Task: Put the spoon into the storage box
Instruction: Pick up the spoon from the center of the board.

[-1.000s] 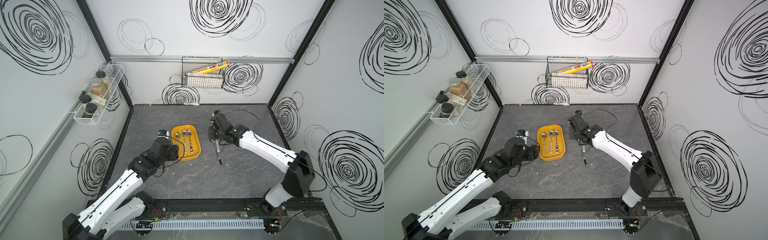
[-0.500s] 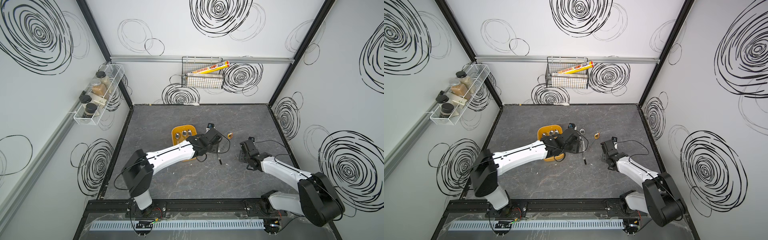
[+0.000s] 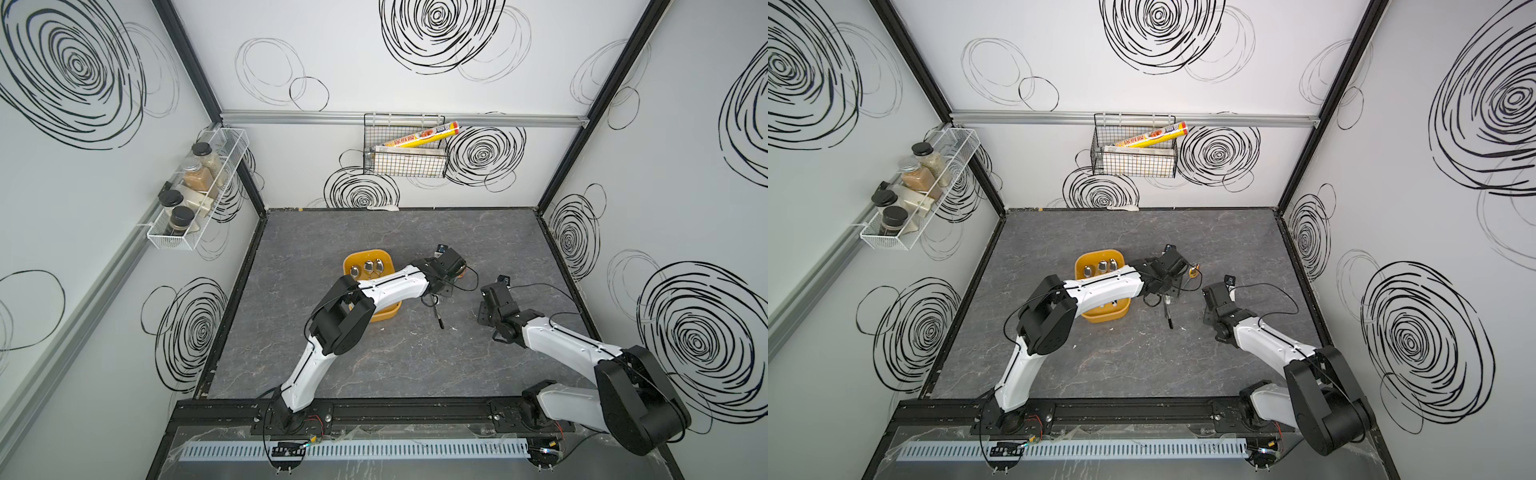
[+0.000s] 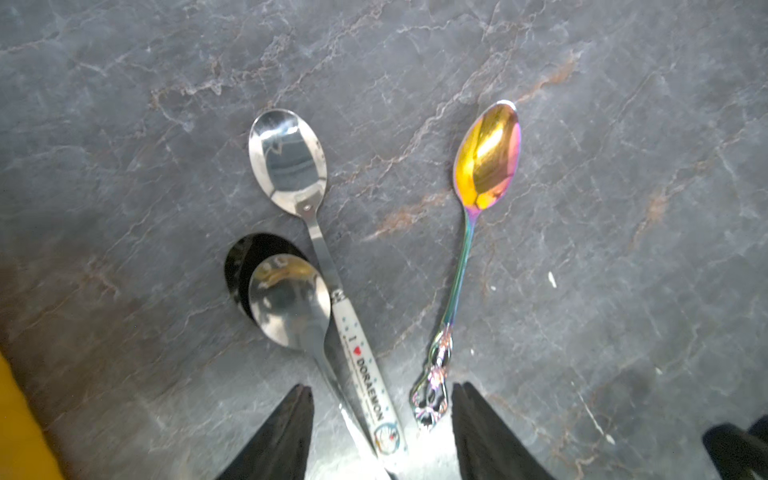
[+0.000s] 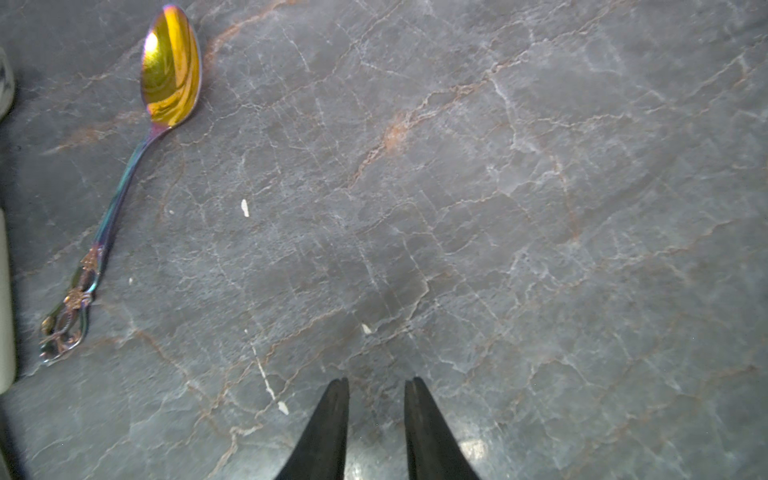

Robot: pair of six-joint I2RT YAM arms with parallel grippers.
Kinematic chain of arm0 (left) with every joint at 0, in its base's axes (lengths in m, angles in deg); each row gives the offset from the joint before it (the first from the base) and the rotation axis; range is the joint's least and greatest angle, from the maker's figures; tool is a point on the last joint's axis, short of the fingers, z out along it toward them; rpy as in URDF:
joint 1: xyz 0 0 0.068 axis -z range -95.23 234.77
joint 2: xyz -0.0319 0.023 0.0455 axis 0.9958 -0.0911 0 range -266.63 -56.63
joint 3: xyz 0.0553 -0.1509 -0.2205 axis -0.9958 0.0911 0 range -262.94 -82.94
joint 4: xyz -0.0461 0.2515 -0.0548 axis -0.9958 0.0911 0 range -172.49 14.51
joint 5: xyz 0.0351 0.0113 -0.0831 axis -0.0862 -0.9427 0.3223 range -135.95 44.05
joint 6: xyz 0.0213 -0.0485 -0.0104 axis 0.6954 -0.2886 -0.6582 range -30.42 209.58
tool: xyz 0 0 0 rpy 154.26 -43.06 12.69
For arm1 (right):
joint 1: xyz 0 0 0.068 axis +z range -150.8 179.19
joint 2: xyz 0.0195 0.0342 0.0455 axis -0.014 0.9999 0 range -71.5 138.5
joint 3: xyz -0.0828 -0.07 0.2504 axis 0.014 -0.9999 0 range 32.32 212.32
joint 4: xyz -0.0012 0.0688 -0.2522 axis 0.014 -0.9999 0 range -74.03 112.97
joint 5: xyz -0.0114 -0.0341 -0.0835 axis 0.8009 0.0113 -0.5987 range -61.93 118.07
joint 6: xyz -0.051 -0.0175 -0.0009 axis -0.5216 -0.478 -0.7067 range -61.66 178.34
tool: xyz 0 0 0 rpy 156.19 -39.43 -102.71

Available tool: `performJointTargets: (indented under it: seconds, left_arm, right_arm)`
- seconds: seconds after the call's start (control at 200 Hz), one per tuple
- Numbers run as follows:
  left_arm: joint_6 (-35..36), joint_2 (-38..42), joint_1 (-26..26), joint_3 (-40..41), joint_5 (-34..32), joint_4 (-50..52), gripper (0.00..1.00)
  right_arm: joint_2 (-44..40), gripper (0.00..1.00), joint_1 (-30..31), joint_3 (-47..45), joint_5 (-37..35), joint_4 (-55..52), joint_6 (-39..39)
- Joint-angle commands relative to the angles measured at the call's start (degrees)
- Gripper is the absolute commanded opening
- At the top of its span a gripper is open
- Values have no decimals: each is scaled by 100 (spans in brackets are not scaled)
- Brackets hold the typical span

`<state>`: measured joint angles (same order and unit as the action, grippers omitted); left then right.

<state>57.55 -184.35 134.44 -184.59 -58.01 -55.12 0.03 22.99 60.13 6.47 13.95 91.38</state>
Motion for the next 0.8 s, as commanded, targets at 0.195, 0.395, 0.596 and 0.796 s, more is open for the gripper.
performJointTargets:
  seconds: [0.195,0.395,0.596,0.796]
  left_arm:
    - [187,-420,-74,-245,142,75,57]
    - [346,-678,21,-467,219,106,53]
    - [270,-786,31,-374,225,147,53]
    - [204,-867,62,-290,125,271,49]
  right_arm:
    - [-1,27,-19,-33,40,106,62]
    - [-8,27,-23,-42,52,127,58]
    - [16,27,-17,-30,60,126,58]
    - [38,27,-20,-32,94,144,37]
